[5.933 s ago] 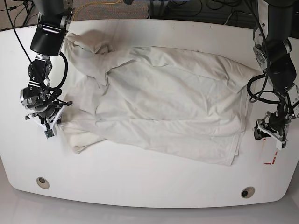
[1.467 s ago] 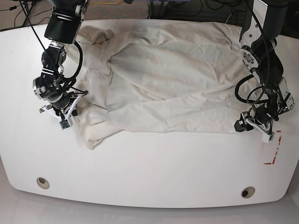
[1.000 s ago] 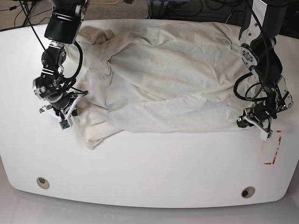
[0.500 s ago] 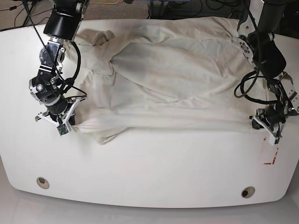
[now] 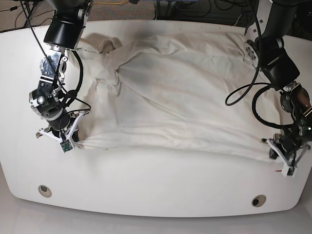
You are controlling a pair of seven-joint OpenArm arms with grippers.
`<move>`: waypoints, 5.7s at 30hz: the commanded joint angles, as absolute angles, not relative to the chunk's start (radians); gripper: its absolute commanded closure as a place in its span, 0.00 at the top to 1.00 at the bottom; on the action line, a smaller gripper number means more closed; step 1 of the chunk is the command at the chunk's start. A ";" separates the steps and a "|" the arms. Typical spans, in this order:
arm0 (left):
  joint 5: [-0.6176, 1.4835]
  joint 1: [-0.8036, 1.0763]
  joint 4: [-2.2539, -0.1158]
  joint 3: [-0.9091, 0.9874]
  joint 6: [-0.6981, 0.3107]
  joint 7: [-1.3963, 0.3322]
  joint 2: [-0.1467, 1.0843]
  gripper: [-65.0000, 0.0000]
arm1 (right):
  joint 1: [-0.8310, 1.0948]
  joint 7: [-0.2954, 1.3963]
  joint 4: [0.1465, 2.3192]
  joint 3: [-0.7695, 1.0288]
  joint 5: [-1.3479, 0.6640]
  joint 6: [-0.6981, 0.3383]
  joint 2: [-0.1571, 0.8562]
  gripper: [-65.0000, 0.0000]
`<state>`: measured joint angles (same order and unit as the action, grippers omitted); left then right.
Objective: Layout the t-shirt on the table in an organized manner, then fold the t-shirt properly
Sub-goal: 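Lift the shirt with both grippers and shake it out, then swing the held shirt edge over and lay the shirt flat with both grippers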
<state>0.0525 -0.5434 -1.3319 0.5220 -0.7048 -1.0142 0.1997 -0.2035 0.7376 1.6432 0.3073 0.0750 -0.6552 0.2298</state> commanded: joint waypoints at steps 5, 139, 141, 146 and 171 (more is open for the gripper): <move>0.065 -0.723 -1.440 0.526 -0.698 -1.064 0.222 0.03 | -0.366 0.708 1.664 0.262 0.073 -0.639 0.300 0.04; 0.062 -1.309 -1.460 0.449 -0.698 -1.353 0.213 0.03 | -0.762 1.030 1.988 0.193 0.071 -0.698 0.599 0.04; 0.062 -1.309 -1.403 0.449 -0.698 -1.351 0.211 0.03 | -0.812 1.030 1.988 0.162 0.071 -0.698 0.618 0.04; 0.062 -1.309 -1.319 0.449 -0.698 -1.349 0.208 0.03 | -0.903 1.032 1.988 0.111 0.071 -0.698 0.647 0.04; 0.067 -1.201 -1.606 0.455 -0.698 -1.396 0.214 0.03 | -0.553 1.032 2.029 0.305 0.068 -0.698 0.579 0.04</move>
<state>0.0917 -1.2346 -1.5608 0.4526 -0.6971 -1.3979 0.2031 -0.5594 1.0142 2.0163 0.2699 0.0212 -0.7170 0.5694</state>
